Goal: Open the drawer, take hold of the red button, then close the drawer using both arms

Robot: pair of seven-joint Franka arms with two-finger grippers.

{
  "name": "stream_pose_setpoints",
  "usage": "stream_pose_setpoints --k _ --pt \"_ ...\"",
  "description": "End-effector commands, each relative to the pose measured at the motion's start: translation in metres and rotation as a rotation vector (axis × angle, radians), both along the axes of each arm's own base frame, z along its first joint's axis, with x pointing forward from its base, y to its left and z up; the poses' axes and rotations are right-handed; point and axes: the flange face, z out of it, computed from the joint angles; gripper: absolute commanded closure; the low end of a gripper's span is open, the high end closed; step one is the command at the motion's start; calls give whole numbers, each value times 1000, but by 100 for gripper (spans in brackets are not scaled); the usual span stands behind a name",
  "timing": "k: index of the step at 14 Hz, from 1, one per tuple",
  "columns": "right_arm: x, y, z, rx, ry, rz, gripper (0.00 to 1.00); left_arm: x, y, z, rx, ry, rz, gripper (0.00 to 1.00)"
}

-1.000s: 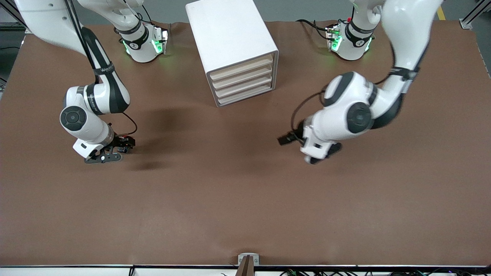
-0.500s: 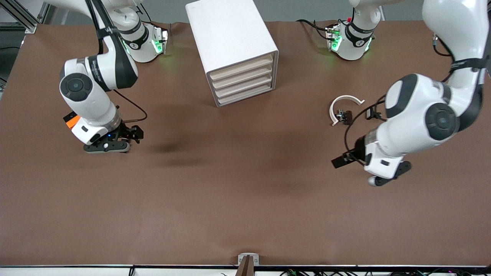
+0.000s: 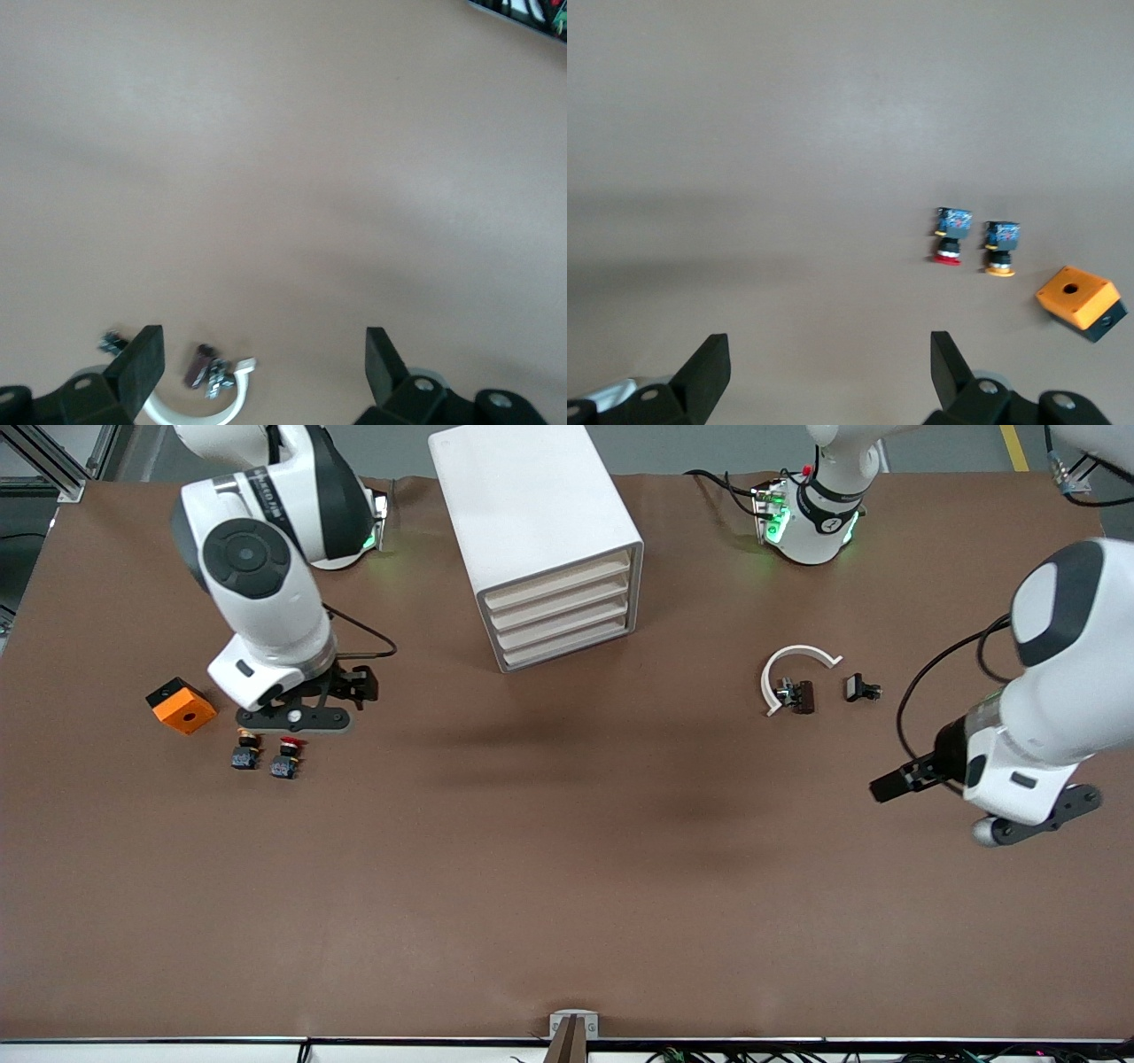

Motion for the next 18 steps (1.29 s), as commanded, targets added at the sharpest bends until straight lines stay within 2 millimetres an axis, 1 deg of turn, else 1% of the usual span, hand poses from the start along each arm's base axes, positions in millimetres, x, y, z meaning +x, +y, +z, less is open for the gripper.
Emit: stream_pose_setpoints --k 1,2,3,5,6,7,9,10,11,12,13,14,16,17,18 --pt "-8 34 8 -13 -39 -92 0 -17 16 32 44 19 -32 0" --pt "-12 48 16 -7 -65 -139 0 -22 18 38 52 29 -34 0" --pt "-13 54 22 4 -89 -189 0 -27 19 45 55 35 -47 0" --pt "-13 62 37 77 -85 -262 0 -43 18 71 73 23 -82 0" --pt "-9 61 44 115 -78 -291 0 -49 20 83 76 8 -88 0" --pt "-7 62 46 145 -61 -311 0 -53 35 91 84 1 -81 0" --pt "-7 65 49 189 -38 -352 0 -66 37 105 81 9 -166 0" --pt "-6 68 51 202 -40 -407 0 -72 43 112 92 11 -207 0" --pt "-5 76 53 208 -49 -452 0 -80 46 117 104 26 -252 0" --pt "-6 84 54 210 -56 -484 0 -91 43 121 113 46 -285 0" --pt "-7 88 55 211 -60 -500 0 -101 38 123 116 50 -298 0" --pt "-6 89 51 207 -56 -502 0 -109 39 122 97 56 -294 0" --pt "-6 90 49 205 -53 -501 0 -115 45 120 60 55 -281 0" --pt "-5 88 49 203 -52 -503 0 -119 51 122 46 44 -269 0" --pt "-3 87 48 202 -54 -501 0 -126 50 117 41 33 -271 0"
